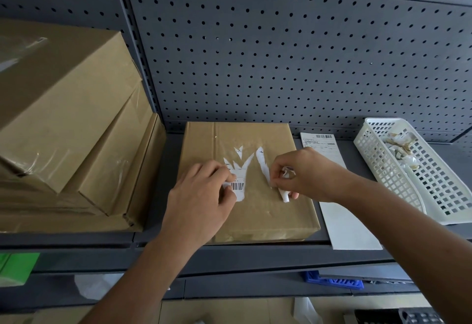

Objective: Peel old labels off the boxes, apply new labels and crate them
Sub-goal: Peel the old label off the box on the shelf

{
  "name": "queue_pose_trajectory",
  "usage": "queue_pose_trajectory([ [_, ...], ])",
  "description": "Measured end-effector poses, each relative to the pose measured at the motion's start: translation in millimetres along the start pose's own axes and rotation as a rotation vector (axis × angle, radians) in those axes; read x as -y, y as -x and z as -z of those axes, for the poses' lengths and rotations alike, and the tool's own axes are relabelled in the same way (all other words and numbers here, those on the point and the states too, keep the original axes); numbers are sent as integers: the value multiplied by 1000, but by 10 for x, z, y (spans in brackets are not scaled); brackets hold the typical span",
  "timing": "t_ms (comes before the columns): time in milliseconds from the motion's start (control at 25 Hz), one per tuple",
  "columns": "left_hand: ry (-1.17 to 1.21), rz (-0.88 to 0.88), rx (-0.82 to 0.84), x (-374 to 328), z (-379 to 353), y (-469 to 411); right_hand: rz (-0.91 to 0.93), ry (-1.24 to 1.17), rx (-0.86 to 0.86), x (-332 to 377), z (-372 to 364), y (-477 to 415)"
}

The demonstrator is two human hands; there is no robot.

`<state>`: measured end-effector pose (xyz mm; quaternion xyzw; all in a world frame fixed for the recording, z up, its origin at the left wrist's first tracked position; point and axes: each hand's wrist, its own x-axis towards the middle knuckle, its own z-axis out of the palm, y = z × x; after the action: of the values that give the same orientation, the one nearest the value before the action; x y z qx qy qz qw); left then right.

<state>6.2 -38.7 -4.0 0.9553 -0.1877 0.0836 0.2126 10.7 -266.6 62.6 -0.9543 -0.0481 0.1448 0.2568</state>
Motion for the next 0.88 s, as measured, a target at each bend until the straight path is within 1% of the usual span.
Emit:
queue_pose_trajectory([
  [80, -4, -1, -4, -2, 5, -2, -2, 5, 53, 12, 29, 6],
  [160, -8, -3, -6, -2, 0, -9, -11, 49, 69, 30, 35, -15],
  [240, -10, -3, -1, 3, -8, -11, -23, 62, 61, 46, 16, -43],
  [400, -2, -9, -1, 12, -20, -5, -18, 5, 17, -2, 4, -17],
  [560, 1, -10, -4, 15, -18, -5, 2, 30, 48, 8, 16, -13],
  [760, -7, -9, 2, 5, -10, -5, 13, 14, -25, -10, -27, -9],
  [880, -14, -8, 6, -5, -1, 4, 9, 24, 12, -13, -5, 7],
])
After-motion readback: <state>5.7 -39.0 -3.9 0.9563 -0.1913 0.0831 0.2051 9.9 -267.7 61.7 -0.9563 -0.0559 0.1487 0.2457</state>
